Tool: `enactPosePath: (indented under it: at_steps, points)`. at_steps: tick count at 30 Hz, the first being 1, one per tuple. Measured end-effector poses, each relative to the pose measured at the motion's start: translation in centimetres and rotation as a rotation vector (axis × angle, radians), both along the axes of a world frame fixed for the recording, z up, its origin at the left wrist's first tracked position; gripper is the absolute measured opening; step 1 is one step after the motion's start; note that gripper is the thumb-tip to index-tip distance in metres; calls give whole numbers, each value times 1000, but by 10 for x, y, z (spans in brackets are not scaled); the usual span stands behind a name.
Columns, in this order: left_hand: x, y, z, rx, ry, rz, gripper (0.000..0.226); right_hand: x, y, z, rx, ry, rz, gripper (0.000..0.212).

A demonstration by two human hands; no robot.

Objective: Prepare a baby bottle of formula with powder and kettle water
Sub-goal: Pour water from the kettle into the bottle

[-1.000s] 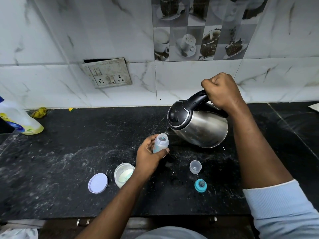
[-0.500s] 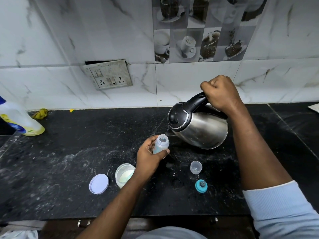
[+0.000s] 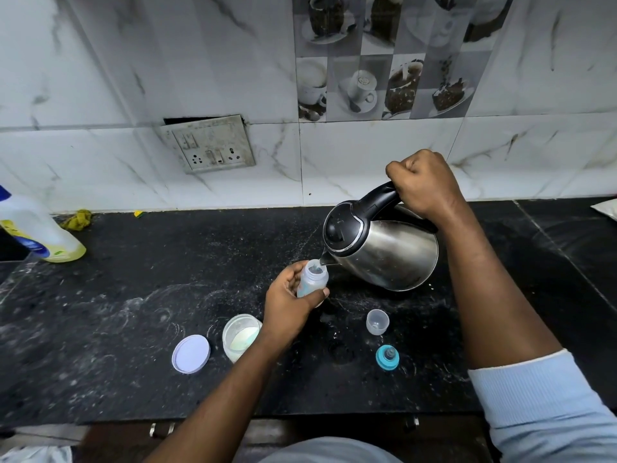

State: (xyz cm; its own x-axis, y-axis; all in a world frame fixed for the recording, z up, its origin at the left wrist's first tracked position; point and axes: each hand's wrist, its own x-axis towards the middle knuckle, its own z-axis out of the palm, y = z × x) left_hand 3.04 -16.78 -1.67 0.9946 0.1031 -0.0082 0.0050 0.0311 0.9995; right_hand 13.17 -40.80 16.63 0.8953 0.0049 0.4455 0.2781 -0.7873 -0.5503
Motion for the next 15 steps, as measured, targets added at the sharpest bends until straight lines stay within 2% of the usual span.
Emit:
enactPosePath:
  at_steps: [8, 15]
  points:
    - [2, 4, 7, -30, -5, 4, 60, 10, -15, -20, 196, 51, 3, 45]
    - [6, 9, 18, -27, -17, -25, 57, 26, -28, -53, 642, 149, -138, 44]
